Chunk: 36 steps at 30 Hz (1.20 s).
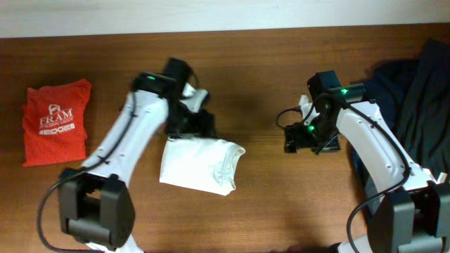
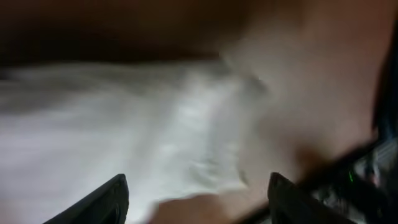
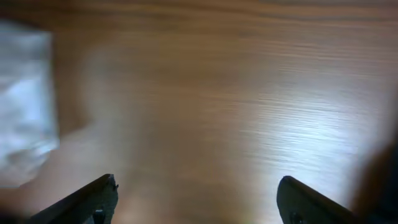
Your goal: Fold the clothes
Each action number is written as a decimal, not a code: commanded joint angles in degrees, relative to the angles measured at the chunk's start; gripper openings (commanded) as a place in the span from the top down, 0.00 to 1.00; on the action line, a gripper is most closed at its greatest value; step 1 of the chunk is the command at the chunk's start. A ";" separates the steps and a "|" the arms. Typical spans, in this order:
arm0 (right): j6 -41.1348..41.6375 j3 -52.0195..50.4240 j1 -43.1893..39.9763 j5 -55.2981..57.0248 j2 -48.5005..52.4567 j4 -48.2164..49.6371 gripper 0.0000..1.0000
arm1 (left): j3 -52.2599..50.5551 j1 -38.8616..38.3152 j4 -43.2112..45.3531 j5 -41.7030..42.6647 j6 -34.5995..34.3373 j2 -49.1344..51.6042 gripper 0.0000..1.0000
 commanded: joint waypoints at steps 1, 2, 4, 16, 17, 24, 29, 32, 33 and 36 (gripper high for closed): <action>-11.50 0.31 2.75 -27.58 0.22 2.36 0.18 | 1.46 10.21 4.96 -7.02 1.64 1.11 0.29; -11.45 0.31 4.98 -28.30 0.70 3.23 0.18 | 1.46 11.65 5.62 -7.04 1.70 2.14 0.29; -11.32 0.26 10.10 -31.61 2.58 5.60 0.18 | 1.42 12.20 5.79 -7.02 2.08 5.38 0.30; -2.62 0.07 22.95 -12.15 24.22 12.26 0.40 | 1.42 12.26 -8.81 -21.62 2.03 18.03 0.30; -2.62 0.07 20.96 -5.42 24.24 12.92 0.40 | 1.42 12.26 -11.28 -21.62 2.03 18.03 0.30; -5.44 13.18 12.35 1.01 24.13 12.44 0.40 | -2.67 11.41 -8.20 -11.04 2.01 18.03 0.30; -5.95 24.81 12.52 -6.23 20.61 -7.63 0.44 | -1.31 10.36 -7.10 -10.32 2.08 16.83 0.35; -5.92 24.11 15.52 -13.94 20.35 -8.63 0.67 | -0.24 10.16 -4.04 -6.38 3.15 7.82 0.40; -5.92 23.80 17.00 -15.87 20.37 -8.48 0.76 | -0.24 9.79 -3.56 -5.27 3.17 6.64 0.43; -5.86 20.11 22.97 -18.40 20.37 -5.31 0.86 | -0.39 7.72 -3.32 2.62 6.40 6.16 0.52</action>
